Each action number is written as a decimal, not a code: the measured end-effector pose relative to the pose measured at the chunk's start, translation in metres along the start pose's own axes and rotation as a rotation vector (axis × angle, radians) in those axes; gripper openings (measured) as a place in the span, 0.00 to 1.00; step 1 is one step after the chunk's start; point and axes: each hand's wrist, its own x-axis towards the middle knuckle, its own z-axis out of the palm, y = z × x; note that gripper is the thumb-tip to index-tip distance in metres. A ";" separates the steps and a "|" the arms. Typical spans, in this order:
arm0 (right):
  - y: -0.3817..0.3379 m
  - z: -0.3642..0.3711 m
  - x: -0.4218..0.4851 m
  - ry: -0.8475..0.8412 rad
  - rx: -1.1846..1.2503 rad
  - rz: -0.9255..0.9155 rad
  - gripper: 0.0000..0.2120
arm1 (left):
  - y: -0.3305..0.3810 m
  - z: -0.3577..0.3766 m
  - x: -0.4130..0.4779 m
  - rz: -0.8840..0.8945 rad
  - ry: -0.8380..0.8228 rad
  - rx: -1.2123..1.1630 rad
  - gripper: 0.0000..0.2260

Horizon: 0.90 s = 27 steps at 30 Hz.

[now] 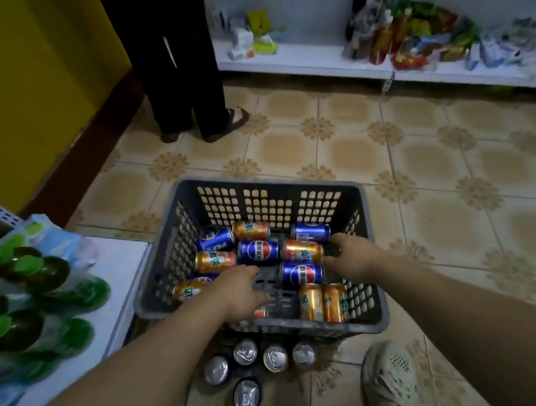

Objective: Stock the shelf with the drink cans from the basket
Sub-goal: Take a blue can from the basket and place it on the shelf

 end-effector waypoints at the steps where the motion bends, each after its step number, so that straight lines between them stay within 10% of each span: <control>1: 0.007 0.009 0.020 -0.017 0.026 0.016 0.23 | -0.003 0.008 0.022 -0.008 -0.015 -0.012 0.30; 5: 0.035 0.048 0.093 -0.077 0.101 0.052 0.09 | -0.014 0.037 0.099 -0.018 -0.084 -0.025 0.29; 18: 0.091 0.175 0.221 -0.026 0.508 0.421 0.29 | -0.036 0.113 0.236 -0.021 -0.189 -0.196 0.27; 27: 0.053 0.154 0.181 0.158 0.511 0.126 0.13 | -0.035 0.091 0.194 -0.061 -0.208 -0.219 0.26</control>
